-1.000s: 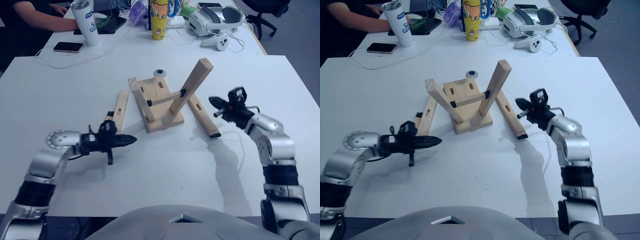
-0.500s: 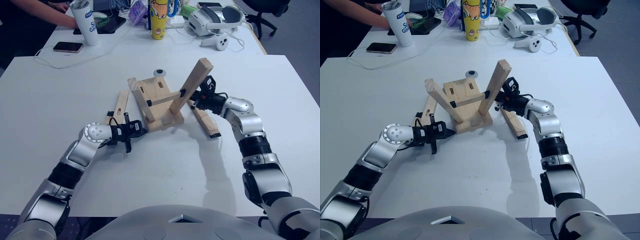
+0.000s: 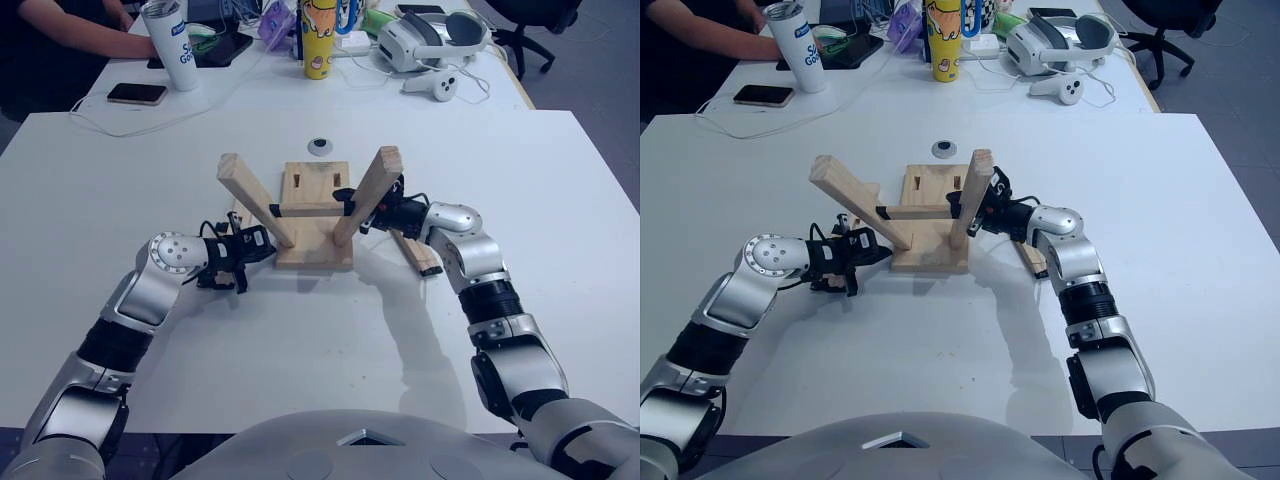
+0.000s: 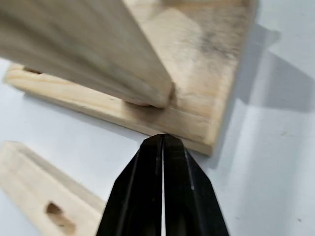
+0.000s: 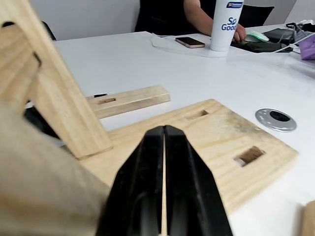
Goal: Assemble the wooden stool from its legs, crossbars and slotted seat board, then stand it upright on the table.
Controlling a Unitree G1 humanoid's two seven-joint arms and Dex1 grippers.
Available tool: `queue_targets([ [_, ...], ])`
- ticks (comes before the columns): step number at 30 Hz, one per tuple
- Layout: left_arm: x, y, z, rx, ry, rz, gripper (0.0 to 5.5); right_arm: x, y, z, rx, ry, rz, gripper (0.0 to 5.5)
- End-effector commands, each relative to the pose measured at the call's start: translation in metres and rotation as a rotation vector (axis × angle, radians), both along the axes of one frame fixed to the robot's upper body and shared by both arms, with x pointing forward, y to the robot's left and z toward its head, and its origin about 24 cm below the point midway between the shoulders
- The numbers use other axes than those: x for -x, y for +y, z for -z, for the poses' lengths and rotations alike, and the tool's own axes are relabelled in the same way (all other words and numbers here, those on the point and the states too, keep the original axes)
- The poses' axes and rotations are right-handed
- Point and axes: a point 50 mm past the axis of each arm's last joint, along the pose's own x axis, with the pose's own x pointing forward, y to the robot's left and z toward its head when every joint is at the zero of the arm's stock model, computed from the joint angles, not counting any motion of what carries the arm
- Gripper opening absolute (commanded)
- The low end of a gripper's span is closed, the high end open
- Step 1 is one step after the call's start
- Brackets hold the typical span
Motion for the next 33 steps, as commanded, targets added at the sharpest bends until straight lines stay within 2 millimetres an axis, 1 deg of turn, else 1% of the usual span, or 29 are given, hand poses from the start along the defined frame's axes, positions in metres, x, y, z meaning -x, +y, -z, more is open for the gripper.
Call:
queue_targets([
  [1, -0.004, 0.001, -0.015, -0.010, -0.057, -0.037, 0.02, 0.009, 0.018, 0.009, -0.021, 0.022, -0.014, 0.00],
  [4, -0.009, 0.009, -0.025, -0.026, -0.081, -0.072, 0.02, 0.012, 0.024, 0.015, -0.044, 0.034, 0.010, 0.00],
  [8, -0.021, 0.024, -0.042, -0.056, -0.142, -0.110, 0.02, 0.013, 0.027, 0.017, -0.061, 0.024, 0.062, 0.00],
  [10, -0.026, 0.034, -0.052, -0.074, -0.169, -0.132, 0.02, 0.011, 0.026, 0.014, -0.067, 0.008, 0.102, 0.00],
  [12, -0.028, 0.045, -0.064, -0.089, -0.184, -0.131, 0.02, 0.009, 0.021, 0.012, -0.070, -0.008, 0.147, 0.00],
  [15, -0.015, 0.058, -0.081, -0.077, -0.072, -0.061, 0.02, 0.005, 0.001, 0.013, -0.010, -0.035, 0.221, 0.00],
  [17, -0.005, 0.061, -0.087, -0.048, 0.025, -0.025, 0.02, 0.001, -0.009, 0.017, 0.029, -0.034, 0.252, 0.00],
  [19, 0.006, 0.061, -0.088, -0.016, 0.126, 0.015, 0.02, -0.004, -0.013, 0.021, 0.089, -0.047, 0.255, 0.00],
  [20, 0.011, 0.058, -0.087, 0.009, 0.175, 0.040, 0.02, -0.006, -0.014, 0.024, 0.127, -0.058, 0.249, 0.00],
  [22, 0.023, 0.044, -0.080, 0.067, 0.269, 0.112, 0.02, -0.015, -0.014, 0.028, 0.211, -0.082, 0.220, 0.00],
  [24, 0.029, 0.028, -0.063, 0.091, 0.305, 0.151, 0.02, -0.023, -0.011, 0.030, 0.254, -0.090, 0.191, 0.00],
  [25, 0.028, 0.020, -0.055, 0.092, 0.299, 0.158, 0.02, -0.024, -0.010, 0.032, 0.268, -0.088, 0.176, 0.00],
  [27, 0.024, 0.008, -0.036, 0.047, 0.225, 0.162, 0.02, -0.025, -0.008, 0.034, 0.297, -0.097, 0.135, 0.00],
  [28, 0.022, 0.006, -0.023, -0.013, 0.183, 0.159, 0.02, -0.025, -0.006, 0.033, 0.288, -0.099, 0.117, 0.00],
  [30, 0.022, 0.003, -0.005, -0.056, 0.145, 0.137, 0.02, -0.023, -0.002, 0.034, 0.286, -0.106, 0.078, 0.00],
  [33, 0.024, 0.000, 0.008, -0.080, 0.114, 0.112, 0.02, -0.017, 0.003, 0.039, 0.319, -0.110, 0.018, 0.00],
])
